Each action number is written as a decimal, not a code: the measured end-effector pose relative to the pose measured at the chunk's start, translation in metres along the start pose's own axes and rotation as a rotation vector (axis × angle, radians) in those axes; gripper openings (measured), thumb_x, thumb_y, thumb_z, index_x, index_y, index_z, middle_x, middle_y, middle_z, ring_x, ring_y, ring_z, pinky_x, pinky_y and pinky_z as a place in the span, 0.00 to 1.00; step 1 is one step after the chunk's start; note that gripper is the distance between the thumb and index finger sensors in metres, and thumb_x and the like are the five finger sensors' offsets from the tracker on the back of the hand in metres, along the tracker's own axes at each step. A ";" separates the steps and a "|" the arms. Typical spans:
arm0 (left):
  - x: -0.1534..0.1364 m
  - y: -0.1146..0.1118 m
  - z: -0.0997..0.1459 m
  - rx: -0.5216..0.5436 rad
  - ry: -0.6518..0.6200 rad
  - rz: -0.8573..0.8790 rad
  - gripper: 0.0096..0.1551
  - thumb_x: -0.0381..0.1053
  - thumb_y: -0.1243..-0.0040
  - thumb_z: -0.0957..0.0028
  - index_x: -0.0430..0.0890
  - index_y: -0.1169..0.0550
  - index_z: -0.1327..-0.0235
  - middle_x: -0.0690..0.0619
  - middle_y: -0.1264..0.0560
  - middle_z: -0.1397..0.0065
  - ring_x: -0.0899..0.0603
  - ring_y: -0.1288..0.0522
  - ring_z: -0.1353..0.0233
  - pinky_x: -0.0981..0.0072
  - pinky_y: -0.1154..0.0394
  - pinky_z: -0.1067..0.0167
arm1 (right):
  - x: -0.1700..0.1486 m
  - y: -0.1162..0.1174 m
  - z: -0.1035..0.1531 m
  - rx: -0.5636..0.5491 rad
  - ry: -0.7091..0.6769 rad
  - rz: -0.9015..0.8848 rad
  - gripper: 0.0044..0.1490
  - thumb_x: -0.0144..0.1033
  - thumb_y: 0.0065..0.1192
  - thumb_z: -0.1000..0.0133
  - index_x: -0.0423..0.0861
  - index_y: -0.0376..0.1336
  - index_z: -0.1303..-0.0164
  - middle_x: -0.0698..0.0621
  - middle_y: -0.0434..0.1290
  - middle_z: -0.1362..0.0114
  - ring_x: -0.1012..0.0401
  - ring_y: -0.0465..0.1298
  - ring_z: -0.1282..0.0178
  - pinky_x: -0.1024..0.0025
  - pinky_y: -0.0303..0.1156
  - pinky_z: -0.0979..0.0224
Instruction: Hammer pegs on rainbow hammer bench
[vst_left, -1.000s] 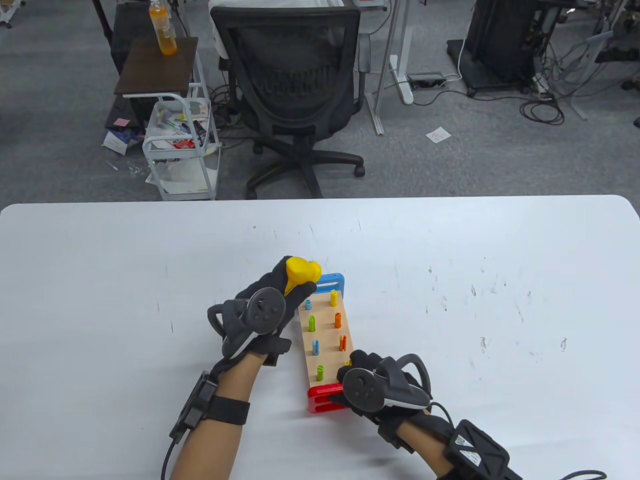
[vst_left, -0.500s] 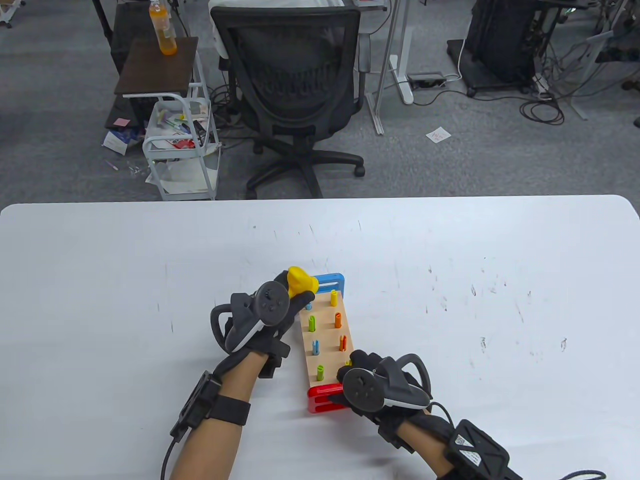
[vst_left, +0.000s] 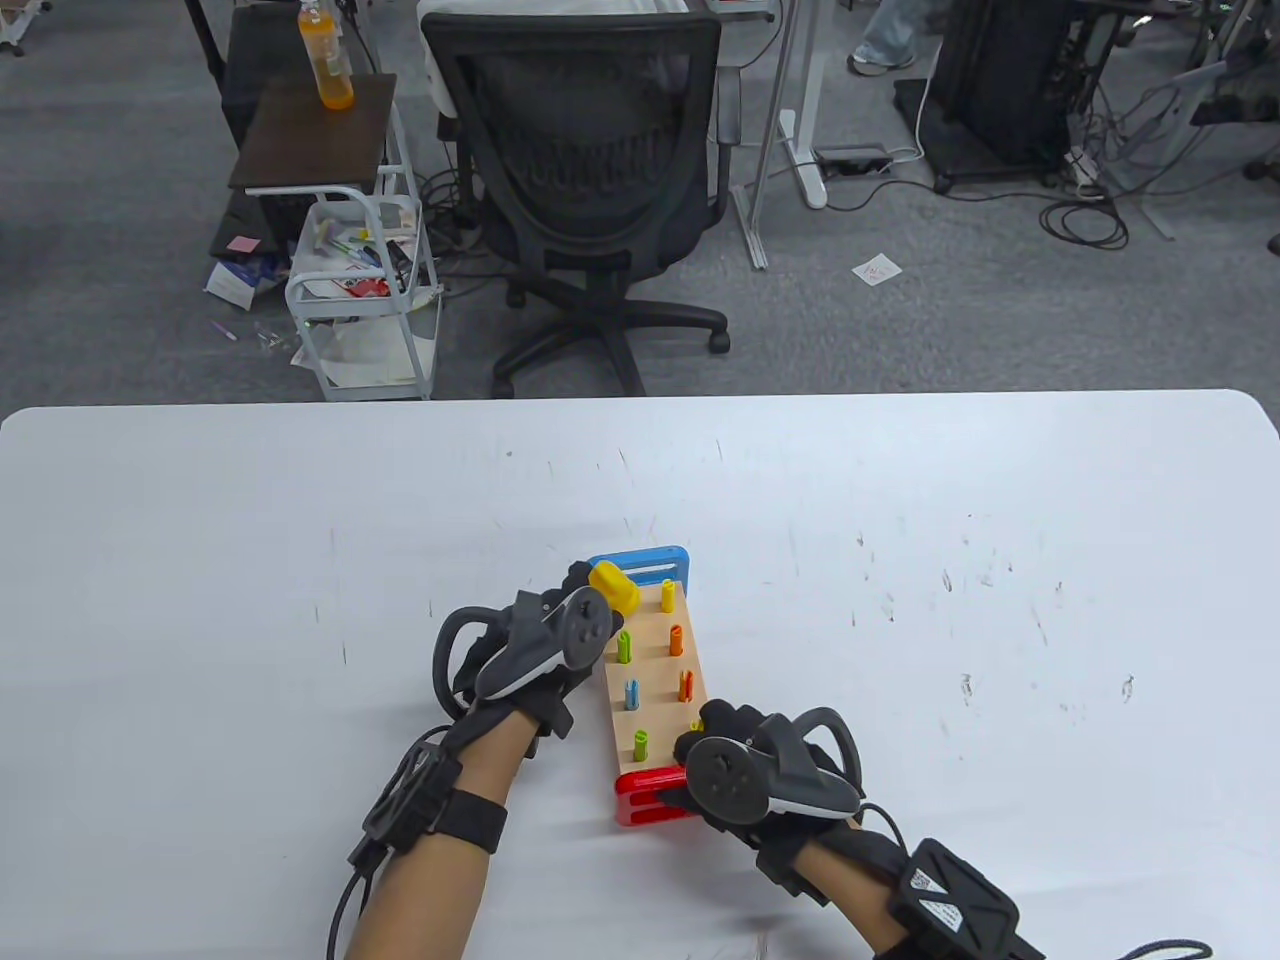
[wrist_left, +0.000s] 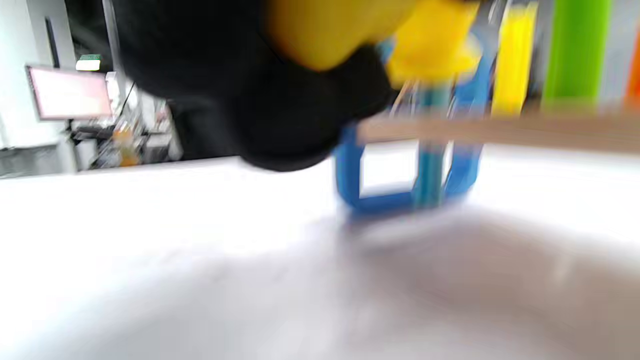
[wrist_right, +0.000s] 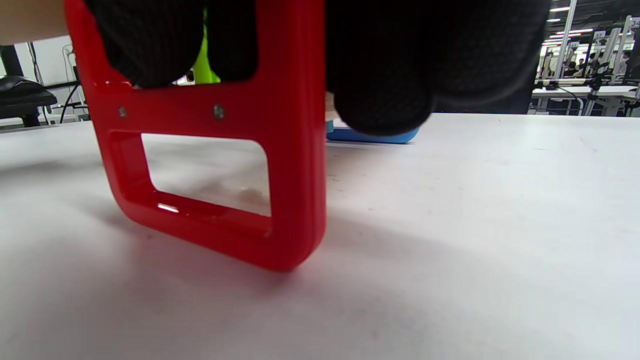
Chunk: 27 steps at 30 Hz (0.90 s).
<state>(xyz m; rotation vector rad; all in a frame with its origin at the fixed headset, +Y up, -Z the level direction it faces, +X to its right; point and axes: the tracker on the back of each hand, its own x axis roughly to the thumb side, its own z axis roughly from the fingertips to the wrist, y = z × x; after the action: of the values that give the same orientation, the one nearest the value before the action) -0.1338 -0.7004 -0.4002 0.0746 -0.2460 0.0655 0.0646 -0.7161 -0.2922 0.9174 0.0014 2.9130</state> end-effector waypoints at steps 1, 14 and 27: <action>-0.002 0.013 0.005 -0.013 0.003 0.056 0.44 0.70 0.57 0.44 0.50 0.36 0.17 0.55 0.16 0.43 0.47 0.11 0.56 0.66 0.14 0.63 | 0.000 0.000 0.000 -0.003 0.000 0.001 0.23 0.55 0.60 0.40 0.46 0.71 0.53 0.38 0.72 0.39 0.46 0.79 0.48 0.44 0.75 0.40; 0.002 0.004 0.006 -0.005 0.077 -0.017 0.42 0.71 0.55 0.45 0.49 0.28 0.24 0.53 0.14 0.45 0.46 0.10 0.58 0.66 0.14 0.66 | 0.000 0.001 0.001 -0.013 -0.001 0.004 0.23 0.55 0.60 0.40 0.46 0.71 0.54 0.38 0.73 0.39 0.46 0.79 0.48 0.44 0.76 0.40; -0.008 0.052 0.030 0.417 0.022 0.238 0.42 0.72 0.57 0.45 0.51 0.30 0.23 0.55 0.16 0.44 0.48 0.11 0.56 0.68 0.14 0.64 | 0.000 0.001 0.001 -0.017 0.000 0.003 0.23 0.55 0.60 0.40 0.46 0.71 0.54 0.38 0.73 0.39 0.46 0.80 0.48 0.44 0.76 0.40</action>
<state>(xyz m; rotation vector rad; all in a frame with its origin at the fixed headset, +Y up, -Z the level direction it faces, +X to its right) -0.1520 -0.6513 -0.3700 0.4592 -0.2152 0.3540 0.0650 -0.7171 -0.2915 0.9151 -0.0249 2.9111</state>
